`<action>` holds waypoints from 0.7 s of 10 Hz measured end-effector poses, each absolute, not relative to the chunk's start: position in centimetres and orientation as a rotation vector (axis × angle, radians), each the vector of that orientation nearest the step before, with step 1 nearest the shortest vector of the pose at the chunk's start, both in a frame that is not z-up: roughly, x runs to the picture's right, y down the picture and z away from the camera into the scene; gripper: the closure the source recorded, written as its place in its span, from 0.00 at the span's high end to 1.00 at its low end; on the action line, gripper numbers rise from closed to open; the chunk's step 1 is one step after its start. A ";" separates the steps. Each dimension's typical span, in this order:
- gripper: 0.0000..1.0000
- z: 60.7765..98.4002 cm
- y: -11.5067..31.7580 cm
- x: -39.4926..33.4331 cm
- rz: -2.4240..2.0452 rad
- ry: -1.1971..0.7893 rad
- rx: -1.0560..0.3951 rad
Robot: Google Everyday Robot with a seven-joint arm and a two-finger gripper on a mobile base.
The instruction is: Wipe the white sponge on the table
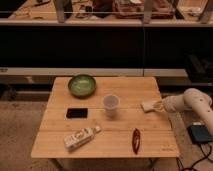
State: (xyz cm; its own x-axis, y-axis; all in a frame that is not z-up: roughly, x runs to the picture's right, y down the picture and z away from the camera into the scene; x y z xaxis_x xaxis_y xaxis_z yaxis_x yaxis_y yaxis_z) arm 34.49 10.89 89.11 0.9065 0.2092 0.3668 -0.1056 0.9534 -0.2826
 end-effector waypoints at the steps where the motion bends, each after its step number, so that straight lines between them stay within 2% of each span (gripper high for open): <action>1: 0.00 89.6 10.2 35.1 0.184 -0.393 -0.246; 7: 0.00 94.9 6.9 33.7 0.208 -0.371 -0.230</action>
